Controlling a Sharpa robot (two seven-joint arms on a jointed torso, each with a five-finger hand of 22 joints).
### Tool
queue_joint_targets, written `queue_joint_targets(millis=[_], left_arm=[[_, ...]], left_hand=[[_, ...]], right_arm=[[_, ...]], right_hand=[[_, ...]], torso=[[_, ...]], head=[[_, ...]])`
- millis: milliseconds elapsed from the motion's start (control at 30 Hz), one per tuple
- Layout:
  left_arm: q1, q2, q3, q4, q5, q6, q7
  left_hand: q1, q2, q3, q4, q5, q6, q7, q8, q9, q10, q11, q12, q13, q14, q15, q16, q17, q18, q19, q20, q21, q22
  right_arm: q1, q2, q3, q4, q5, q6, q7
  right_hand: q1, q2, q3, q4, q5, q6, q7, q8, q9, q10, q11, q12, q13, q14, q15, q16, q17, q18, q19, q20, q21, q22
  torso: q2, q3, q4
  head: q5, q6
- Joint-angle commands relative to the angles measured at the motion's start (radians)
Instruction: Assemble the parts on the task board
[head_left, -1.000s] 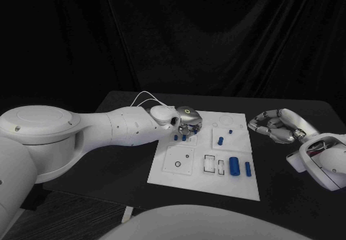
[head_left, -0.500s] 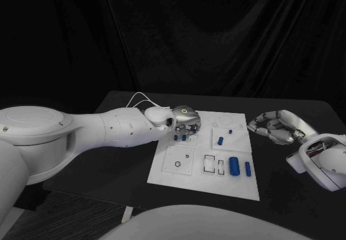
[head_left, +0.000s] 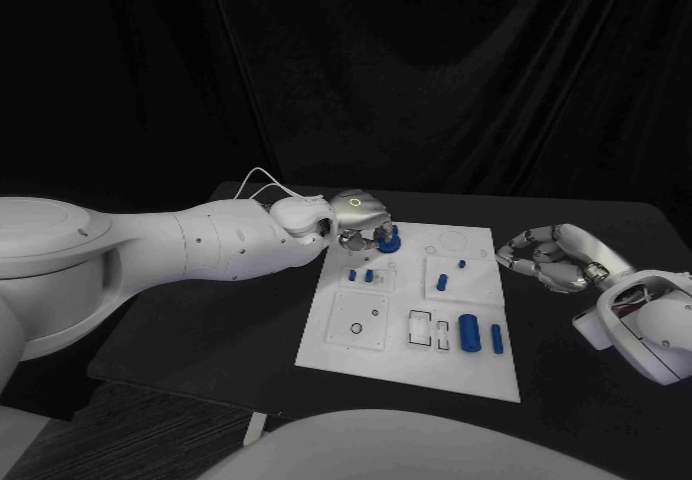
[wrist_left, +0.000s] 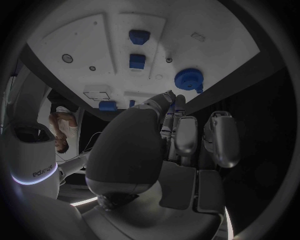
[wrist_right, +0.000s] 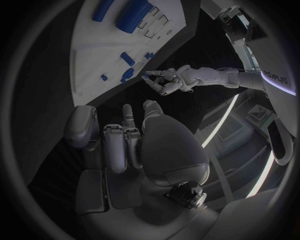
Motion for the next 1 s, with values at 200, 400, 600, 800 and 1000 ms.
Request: queue_joint_targets(millis=[200,400,600,800,1000], left_arm=[[0.006,-0.016,0.000,-0.005,0.046,0.055,0.010],[0.006,-0.024,0.000,-0.018,0.049,0.088,0.010],[0.003,-0.022,0.000,-0.027,0.050,0.108,0.011],[-0.004,-0.015,0.000,-0.035,0.050,0.128,0.007],[-0.011,-0.009,0.000,-0.040,0.050,0.140,0.007]], left_hand=[[-0.013,0.007,0.060,-0.017,-0.009,0.054,0.002,0.039,0.006,0.009,-0.006,-0.022,-0.013,0.013,-0.007,0.004,-0.010,0.012,-0.002,-0.010,-0.022,0.176],[-0.011,0.006,0.063,-0.021,-0.011,0.053,0.002,0.036,0.005,0.009,-0.006,-0.029,-0.015,0.007,-0.007,-0.004,-0.023,0.014,-0.005,-0.009,-0.029,0.174],[-0.012,0.005,0.065,-0.021,-0.012,0.051,0.003,0.034,0.003,0.008,-0.005,-0.035,-0.016,0.005,-0.007,-0.007,-0.028,0.014,-0.007,-0.009,-0.033,0.173],[-0.015,0.004,0.066,-0.022,-0.013,0.047,0.004,0.029,0.001,0.006,-0.004,-0.044,-0.019,-0.001,-0.005,-0.014,-0.039,0.016,-0.011,-0.009,-0.042,0.171],[-0.018,0.003,0.067,-0.021,-0.014,0.043,0.005,0.026,-0.001,0.004,-0.002,-0.050,-0.020,-0.004,-0.004,-0.017,-0.044,0.017,-0.014,-0.008,-0.048,0.170]], right_arm=[[-0.009,0.003,0.001,-0.006,-0.006,0.018,-0.025],[-0.011,0.004,0.001,-0.009,-0.006,0.021,-0.028],[-0.012,0.005,0.001,-0.011,-0.006,0.024,-0.030],[-0.012,0.006,0.001,-0.012,-0.006,0.025,-0.032],[-0.012,0.007,0.001,-0.012,-0.006,0.026,-0.033]], right_hand=[[0.041,0.029,0.020,0.003,0.021,0.005,0.002,-0.009,-0.012,0.021,-0.011,-0.060,0.062,0.080,-0.016,-0.004,0.115,-0.005,0.004,-0.005,0.004,0.152],[0.042,0.029,0.021,0.003,0.021,0.005,0.002,-0.009,-0.012,0.021,-0.011,-0.061,0.061,0.080,-0.016,-0.005,0.115,-0.004,0.003,-0.005,0.002,0.151],[0.043,0.029,0.022,0.003,0.021,0.005,0.002,-0.010,-0.013,0.021,-0.011,-0.061,0.061,0.079,-0.016,-0.005,0.113,-0.004,0.003,-0.005,0.002,0.151],[0.046,0.028,0.025,0.001,0.021,0.004,0.002,-0.011,-0.014,0.020,-0.011,-0.061,0.060,0.079,-0.016,-0.005,0.114,-0.004,0.003,-0.005,0.001,0.151],[0.046,0.028,0.025,0.001,0.021,0.004,0.002,-0.011,-0.014,0.020,-0.011,-0.061,0.060,0.079,-0.016,-0.005,0.114,-0.004,0.003,-0.005,0.001,0.151]], torso=[[0.000,0.0012,0.0002],[0.002,0.0004,-0.0005],[0.002,-0.0002,-0.0006],[0.002,0.0002,-0.0009],[0.002,0.0000,-0.0007]], head=[[0.000,0.000],[-0.004,0.000],[-0.003,0.000],[-0.003,0.000],[-0.001,0.000]])
